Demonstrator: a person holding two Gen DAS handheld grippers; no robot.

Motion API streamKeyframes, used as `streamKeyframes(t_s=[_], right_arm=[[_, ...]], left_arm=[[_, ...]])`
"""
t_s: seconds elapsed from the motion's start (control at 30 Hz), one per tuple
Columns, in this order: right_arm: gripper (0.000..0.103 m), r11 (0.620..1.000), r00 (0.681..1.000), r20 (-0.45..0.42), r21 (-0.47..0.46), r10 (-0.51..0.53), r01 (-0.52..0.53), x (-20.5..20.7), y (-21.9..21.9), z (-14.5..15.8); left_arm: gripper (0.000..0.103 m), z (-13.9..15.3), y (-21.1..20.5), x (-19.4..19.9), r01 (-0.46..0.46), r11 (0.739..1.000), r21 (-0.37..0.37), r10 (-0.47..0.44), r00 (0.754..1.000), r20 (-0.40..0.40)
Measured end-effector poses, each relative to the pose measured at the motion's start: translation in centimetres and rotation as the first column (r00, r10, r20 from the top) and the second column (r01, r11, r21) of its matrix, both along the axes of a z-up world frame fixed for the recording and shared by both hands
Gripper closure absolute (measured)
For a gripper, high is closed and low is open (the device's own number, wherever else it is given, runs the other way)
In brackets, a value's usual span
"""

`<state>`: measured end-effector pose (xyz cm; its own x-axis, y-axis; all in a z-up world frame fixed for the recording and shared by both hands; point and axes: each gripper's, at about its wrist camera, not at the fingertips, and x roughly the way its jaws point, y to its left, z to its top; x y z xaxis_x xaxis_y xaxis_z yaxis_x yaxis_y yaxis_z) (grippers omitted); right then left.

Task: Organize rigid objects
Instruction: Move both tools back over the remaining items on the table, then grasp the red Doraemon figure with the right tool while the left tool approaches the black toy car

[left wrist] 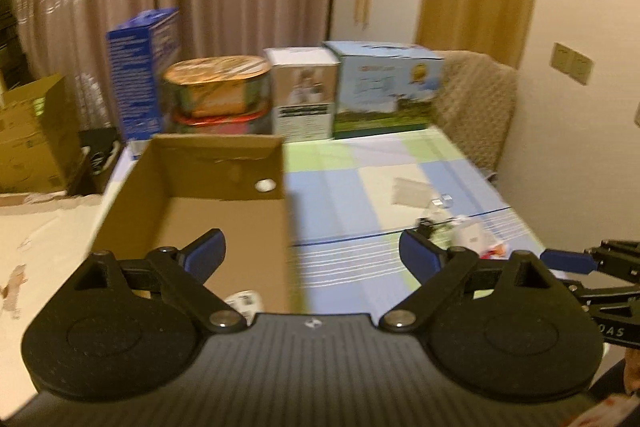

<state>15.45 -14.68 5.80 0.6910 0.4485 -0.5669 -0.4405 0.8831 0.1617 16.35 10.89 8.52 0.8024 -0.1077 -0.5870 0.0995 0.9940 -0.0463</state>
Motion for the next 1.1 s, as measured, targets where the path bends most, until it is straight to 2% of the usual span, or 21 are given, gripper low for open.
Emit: streamKeyframes(t_s=[0.17,0.4,0.63,0.87,1.1], right_arm=[[0.057,0.995,0.995,-0.007,-0.023,-0.101,0.101,-1.2,-5.5,-1.0],[0.048,0.981,0.98,-0.048,-0.016,-0.194,0.193,-1.7,-10.4,-2.8],[0.03,0.974,0.971,-0.076,-0.004,-0.227,0.228,-0.4,-12.1,-4.8],[0.022,0.979,0.972,-0.122,-0.011,-0.201,0.202,2.0,-12.5,-7.6],[0.015,0.986,0.971,-0.169,-0.022,-0.167,0.166,4.9,-12.5,-10.2]], left_arm=[[0.009,-0.2,-4.5,0.5,0.071,0.997,-0.009,-0.071,0.997,-0.002],[0.005,-2.9,-9.5,1.9,0.133,0.991,-0.005,-0.133,0.99,-0.04],[0.002,-7.1,-11.7,3.7,0.143,0.99,-0.004,-0.143,0.986,-0.087],[0.001,-11.3,-13.1,5.8,0.142,0.99,0.016,-0.14,0.984,-0.112],[0.001,-14.2,-13.4,9.0,0.126,0.992,0.015,-0.123,0.982,-0.141]])
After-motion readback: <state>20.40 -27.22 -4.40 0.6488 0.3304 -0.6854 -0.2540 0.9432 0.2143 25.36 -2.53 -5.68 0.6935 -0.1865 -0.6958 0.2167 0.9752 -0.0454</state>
